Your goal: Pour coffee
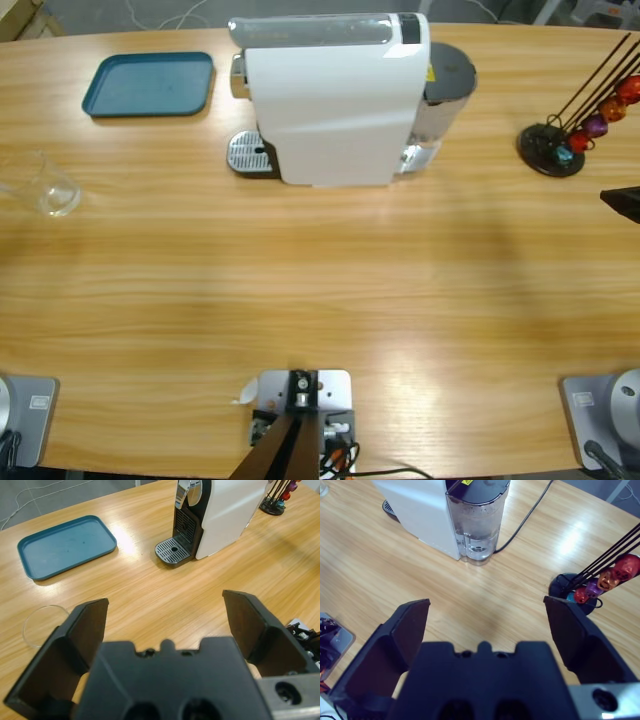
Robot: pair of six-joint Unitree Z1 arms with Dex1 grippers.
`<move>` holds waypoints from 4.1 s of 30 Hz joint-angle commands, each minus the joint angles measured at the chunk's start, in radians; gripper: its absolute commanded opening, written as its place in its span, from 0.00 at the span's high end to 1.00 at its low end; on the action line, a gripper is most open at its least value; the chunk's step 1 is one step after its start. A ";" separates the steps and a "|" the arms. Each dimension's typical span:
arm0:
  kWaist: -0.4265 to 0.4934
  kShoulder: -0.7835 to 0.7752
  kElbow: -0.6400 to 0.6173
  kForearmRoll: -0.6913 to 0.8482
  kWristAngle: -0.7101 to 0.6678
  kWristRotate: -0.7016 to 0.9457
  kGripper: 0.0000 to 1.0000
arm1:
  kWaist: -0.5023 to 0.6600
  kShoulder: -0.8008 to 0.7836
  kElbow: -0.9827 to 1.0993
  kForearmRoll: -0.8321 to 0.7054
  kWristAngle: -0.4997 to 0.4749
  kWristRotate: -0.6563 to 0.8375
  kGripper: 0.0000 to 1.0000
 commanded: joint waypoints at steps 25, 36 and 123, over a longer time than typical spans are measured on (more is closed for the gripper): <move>-0.009 0.625 -0.364 -0.138 -0.163 -0.325 0.01 | 0.005 -0.016 0.030 -0.007 0.009 -0.013 0.00; -0.009 0.895 -0.508 -0.179 -0.260 -0.658 0.02 | 0.005 0.003 0.025 -0.007 0.009 -0.015 0.00; -0.247 0.304 -0.124 -0.012 0.081 0.023 0.01 | -0.254 0.258 0.394 -0.718 -0.354 0.165 0.21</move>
